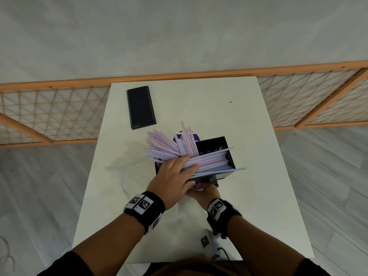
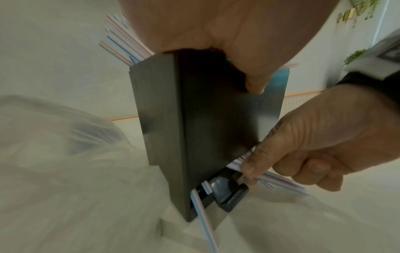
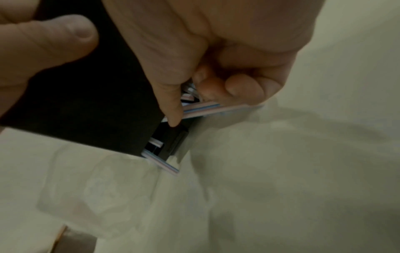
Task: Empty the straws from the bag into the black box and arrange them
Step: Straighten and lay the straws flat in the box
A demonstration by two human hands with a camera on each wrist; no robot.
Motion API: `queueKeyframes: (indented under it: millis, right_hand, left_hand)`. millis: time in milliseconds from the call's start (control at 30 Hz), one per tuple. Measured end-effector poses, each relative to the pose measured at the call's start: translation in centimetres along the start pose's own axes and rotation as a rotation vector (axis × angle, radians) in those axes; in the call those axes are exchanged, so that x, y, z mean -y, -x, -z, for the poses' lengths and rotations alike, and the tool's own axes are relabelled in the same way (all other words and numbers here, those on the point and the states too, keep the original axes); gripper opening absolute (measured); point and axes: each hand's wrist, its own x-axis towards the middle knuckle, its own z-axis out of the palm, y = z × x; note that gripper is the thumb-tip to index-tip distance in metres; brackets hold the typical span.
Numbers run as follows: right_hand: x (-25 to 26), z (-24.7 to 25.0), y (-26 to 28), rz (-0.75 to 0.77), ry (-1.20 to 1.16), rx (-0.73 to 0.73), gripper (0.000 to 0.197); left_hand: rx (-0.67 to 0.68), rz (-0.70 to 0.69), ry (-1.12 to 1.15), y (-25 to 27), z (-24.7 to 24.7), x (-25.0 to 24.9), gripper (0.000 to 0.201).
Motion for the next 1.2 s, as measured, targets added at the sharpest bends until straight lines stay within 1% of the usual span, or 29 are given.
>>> queueKeyframes:
  millis: [67,133,200,233,267,333,367,433,500,567,667,800,900,967,1033,1100,1200]
  right_hand:
    - [0.4,-0.3,-0.1,0.018,0.075,0.046,0.022]
    - [0.5,-0.8,-0.4,0.001,0.132,0.048,0.033]
    - [0.5,-1.1,-0.4,0.067,0.275,0.105,0.042]
    - [0.3,-1.3,-0.7,0.107,0.347,0.118,0.04]
    - [0.4,-1.4,-0.6,0.092,0.399,0.126,0.037]
    - [0.4,-1.5,-0.6,0.128,0.516,0.068,0.035]
    - [0.3,-1.8,-0.7,0.135,0.533,0.043,0.038]
    - [0.1,-2.1,-0.8,0.146,0.505,0.068,0.04]
    - [0.1,-2.0,-0.5,0.199,0.548,0.07,0.042]
    - [-1.2,-1.4,-0.1,0.229,0.612,0.073,0.046]
    - [-4.0,-0.1,1.2,0.165,0.734,0.17,0.044]
    - [-7.1,2.5,3.6,0.167,0.85,0.275,0.04]
    - [-7.5,4.8,5.5,0.212,0.954,0.336,0.041]
    - [-7.0,6.4,7.0,0.24,0.946,0.337,0.045]
    - [-5.9,8.0,8.5,0.277,0.963,0.359,0.045]
    - [-4.5,9.9,10.2,0.333,0.957,0.381,0.045]
    - [-2.0,12.8,12.3,0.42,1.011,0.385,0.042]
  left_hand:
    - [-0.009,0.008,-0.002,-0.1,0.0,-0.1,0.05]
    - [-0.01,0.004,-0.018,-0.1,0.1,-0.2,0.051]
    - [-0.002,0.004,-0.031,-0.1,0.2,-0.2,0.051]
    - [0.0,0.006,-0.037,-0.1,0.2,-0.2,0.051]
    - [0.002,0.007,-0.042,-0.2,0.2,-0.2,0.051]
    - [0.012,0.004,-0.05,-0.2,0.2,-0.1,0.05]
    - [0.017,0.005,-0.053,-0.3,0.2,-0.1,0.05]
    - [0.023,0.005,-0.056,-0.2,0.1,0.0,0.05]
    - [0.018,-0.005,-0.068,-0.2,0.1,0.0,0.05]
    - [0.018,-0.013,-0.082,-0.3,0.1,0.1,0.05]
    - [0.015,-0.009,-0.104,-0.6,0.1,0.3,0.051]
    - [0.008,-0.004,-0.111,-1.0,0.2,0.5,0.051]
    - [0.001,-0.011,-0.087,-1.0,0.3,0.5,0.051]
    - [0.0,-0.002,-0.029,-1.0,0.3,0.5,0.052]
    - [-0.016,0.011,0.076,-0.9,0.5,0.4,0.054]
    - [-0.056,0.036,0.239,-0.9,1.2,0.4,0.053]
    - [-0.143,0.156,0.531,-0.8,2.7,0.7,0.048]
